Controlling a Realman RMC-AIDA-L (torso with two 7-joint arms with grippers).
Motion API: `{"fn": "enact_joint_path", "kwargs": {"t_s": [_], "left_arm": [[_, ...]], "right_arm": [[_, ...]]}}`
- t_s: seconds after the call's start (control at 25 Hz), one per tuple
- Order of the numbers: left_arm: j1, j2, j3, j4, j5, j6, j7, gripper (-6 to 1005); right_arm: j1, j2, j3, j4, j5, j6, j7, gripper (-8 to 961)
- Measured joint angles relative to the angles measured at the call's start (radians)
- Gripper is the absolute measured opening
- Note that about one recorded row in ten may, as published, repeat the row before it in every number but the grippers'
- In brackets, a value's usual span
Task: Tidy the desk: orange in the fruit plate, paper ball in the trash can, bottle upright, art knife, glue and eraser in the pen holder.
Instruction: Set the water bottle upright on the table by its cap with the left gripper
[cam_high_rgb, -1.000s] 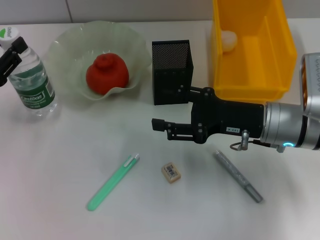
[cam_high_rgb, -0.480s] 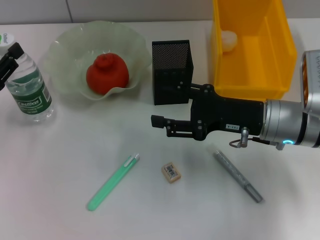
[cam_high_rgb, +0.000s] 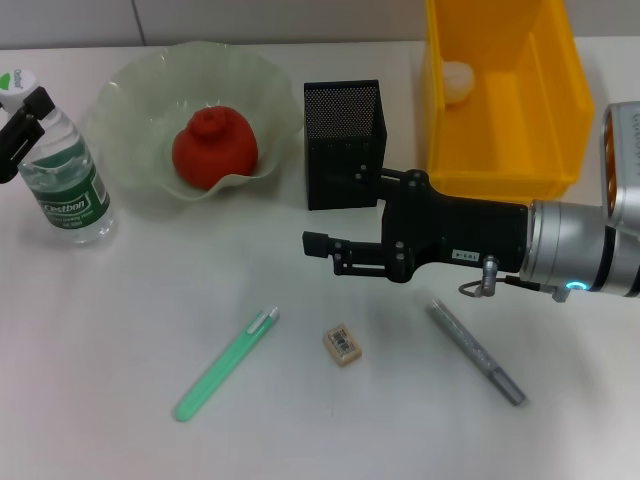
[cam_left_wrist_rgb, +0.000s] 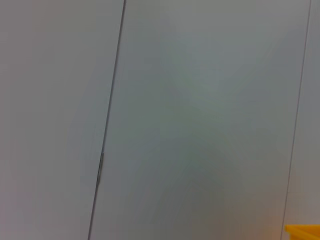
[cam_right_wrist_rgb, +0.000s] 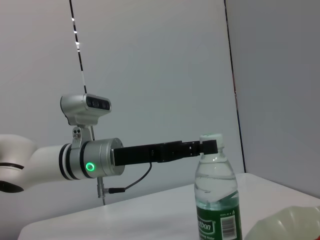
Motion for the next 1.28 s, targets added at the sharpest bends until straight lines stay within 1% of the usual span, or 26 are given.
{"fn": "enact_joint_path", "kwargs": {"t_s": [0.4,0.88,1.04,1.28], "left_arm": [[0.002,-0.009,-0.001,0.000,-0.001,-0.010,0.000,442],[0.003,-0.012,-0.001,0.000,-0.002,-0.012,0.000,443],[0.004,-0.016,-0.019,0.000,-0.003,-0.017,0.000,443],[0.002,-0.017,-0.021,0.000,-0.003,-0.018,0.000,442]], "right_arm": [[-0.004,0.000,0.000,0.000,0.000,0.000,0.000,759],[-0.009,0.000,0.000,0.000,0.014,0.000,-0.002,759],[-0.009,0.000,0.000,0.000,0.014,0.000,-0.003,759],[-0.008,0.000,0.000,0.000,0.016,0.000,-0.004,759]]}}
